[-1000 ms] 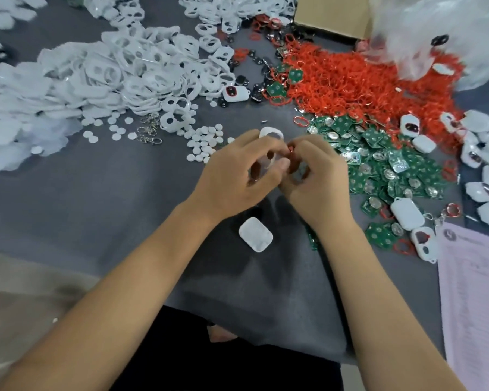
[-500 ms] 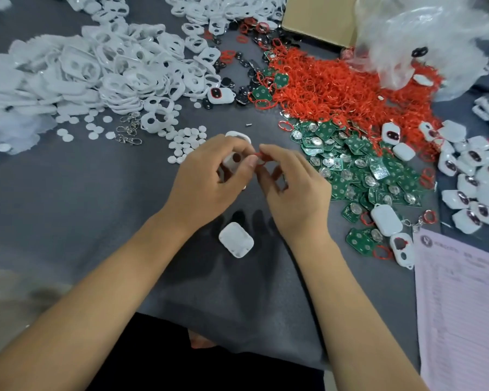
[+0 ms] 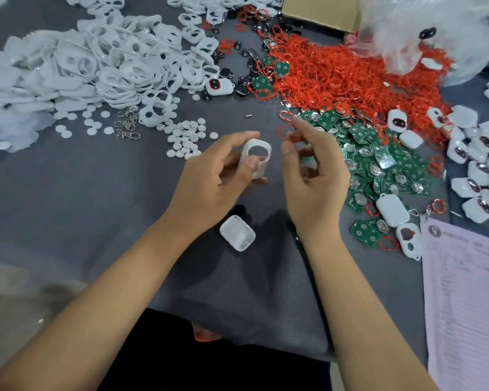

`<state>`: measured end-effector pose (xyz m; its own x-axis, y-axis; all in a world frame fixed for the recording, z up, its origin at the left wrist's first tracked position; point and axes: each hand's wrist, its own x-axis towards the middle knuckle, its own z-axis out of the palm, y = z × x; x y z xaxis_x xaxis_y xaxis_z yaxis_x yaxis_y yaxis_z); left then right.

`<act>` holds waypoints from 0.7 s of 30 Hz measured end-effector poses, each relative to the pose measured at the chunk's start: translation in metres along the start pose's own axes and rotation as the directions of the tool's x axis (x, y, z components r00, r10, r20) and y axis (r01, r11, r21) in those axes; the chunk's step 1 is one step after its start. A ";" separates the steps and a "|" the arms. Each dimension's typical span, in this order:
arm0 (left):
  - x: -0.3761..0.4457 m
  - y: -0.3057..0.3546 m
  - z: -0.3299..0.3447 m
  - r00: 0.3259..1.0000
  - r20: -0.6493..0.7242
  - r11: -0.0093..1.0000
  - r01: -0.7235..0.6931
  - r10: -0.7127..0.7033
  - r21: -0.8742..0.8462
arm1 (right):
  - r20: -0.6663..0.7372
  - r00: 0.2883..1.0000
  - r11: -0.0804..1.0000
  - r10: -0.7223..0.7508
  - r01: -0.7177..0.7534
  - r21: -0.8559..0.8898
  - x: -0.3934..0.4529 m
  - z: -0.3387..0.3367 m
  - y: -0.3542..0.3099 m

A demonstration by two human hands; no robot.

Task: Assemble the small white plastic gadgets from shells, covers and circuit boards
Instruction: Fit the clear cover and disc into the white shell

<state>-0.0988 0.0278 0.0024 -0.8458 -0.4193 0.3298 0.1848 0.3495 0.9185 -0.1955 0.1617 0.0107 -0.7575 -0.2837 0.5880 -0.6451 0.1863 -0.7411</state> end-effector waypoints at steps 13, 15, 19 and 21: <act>0.002 0.000 -0.004 0.997 0.011 0.988 0.079 -0.079 -0.132 | 0.170 0.979 0.992 -0.109 0.118 -0.044 -0.004 0.004 -0.002; 0.002 0.001 -0.004 0.997 0.013 0.987 0.078 -0.077 -0.138 | 0.174 0.979 0.993 -0.110 0.116 -0.025 -0.005 0.004 -0.002; 0.003 0.000 -0.006 0.995 0.011 0.990 0.095 -0.095 -0.107 | 0.177 0.981 0.996 -0.084 0.084 0.008 -0.003 0.003 0.000; 0.003 0.000 -0.007 0.995 0.014 0.990 0.100 -0.099 -0.099 | 0.180 0.981 0.997 -0.072 0.070 0.019 -0.003 0.003 -0.001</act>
<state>-0.0982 0.0204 0.0051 -0.8671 -0.4398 0.2340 0.1478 0.2214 0.9639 -0.1924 0.1600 0.0083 -0.6785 -0.4608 0.5721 -0.6944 0.1485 -0.7041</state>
